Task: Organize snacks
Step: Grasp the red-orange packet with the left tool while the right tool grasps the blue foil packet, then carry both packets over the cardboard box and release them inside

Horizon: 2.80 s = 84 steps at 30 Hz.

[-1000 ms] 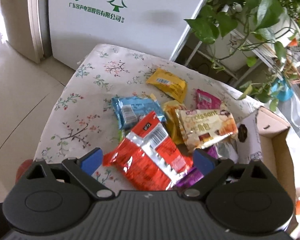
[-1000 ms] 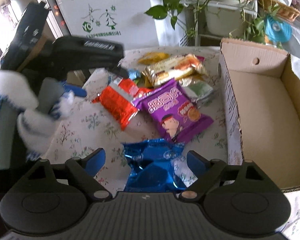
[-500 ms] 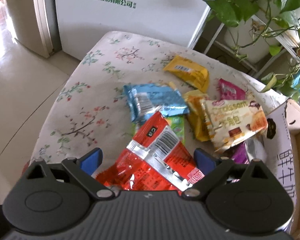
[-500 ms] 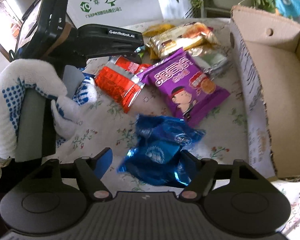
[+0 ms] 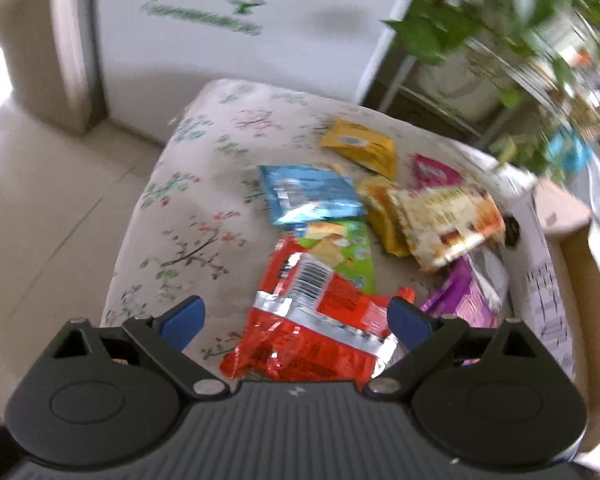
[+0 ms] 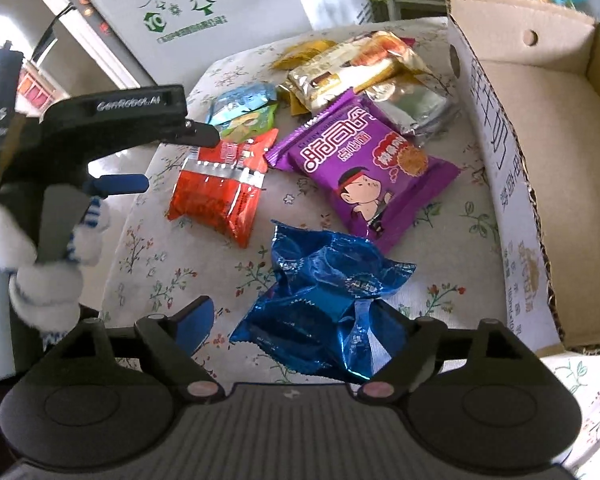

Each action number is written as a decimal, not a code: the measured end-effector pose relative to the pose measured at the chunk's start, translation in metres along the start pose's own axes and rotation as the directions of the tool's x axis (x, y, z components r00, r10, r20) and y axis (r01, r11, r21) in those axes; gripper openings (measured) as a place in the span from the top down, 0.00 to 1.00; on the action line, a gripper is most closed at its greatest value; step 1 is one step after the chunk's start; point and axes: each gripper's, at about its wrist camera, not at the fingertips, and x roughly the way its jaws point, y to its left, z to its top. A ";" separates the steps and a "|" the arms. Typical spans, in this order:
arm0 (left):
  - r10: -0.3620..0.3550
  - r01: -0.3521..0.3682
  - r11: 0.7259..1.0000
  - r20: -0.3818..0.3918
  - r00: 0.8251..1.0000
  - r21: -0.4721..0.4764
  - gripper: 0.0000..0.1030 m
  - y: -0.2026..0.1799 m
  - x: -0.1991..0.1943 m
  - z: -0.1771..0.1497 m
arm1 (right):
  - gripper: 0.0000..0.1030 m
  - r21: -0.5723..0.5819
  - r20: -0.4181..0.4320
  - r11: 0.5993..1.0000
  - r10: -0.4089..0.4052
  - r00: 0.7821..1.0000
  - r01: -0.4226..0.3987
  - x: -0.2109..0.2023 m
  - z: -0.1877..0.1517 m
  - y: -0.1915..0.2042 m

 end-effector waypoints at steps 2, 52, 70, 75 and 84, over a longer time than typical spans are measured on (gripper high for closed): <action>-0.033 0.033 0.996 -0.009 0.999 0.081 0.06 -0.010 0.003 -0.003 | 0.14 -0.006 0.001 1.000 -0.013 1.000 0.013 0.002 0.001 0.002; 0.054 -0.062 0.991 0.071 0.996 0.117 0.30 0.001 -0.005 -0.047 | 0.35 0.023 0.028 1.000 -0.006 1.000 0.005 0.009 0.013 0.000; 0.083 -0.097 0.992 0.169 0.982 0.076 0.30 -0.001 -0.047 -0.061 | 0.35 0.000 0.155 1.000 0.025 0.988 -0.025 -0.024 0.028 -0.001; 0.062 -0.083 0.992 0.201 0.978 0.098 0.30 -0.016 -0.059 -0.058 | 0.35 0.034 0.213 0.999 0.012 0.977 -0.020 -0.041 0.036 -0.012; -0.043 0.011 0.987 0.200 0.979 0.158 0.30 -0.061 -0.070 -0.050 | 0.35 0.178 0.321 0.984 -0.040 0.946 -0.019 -0.079 0.046 -0.055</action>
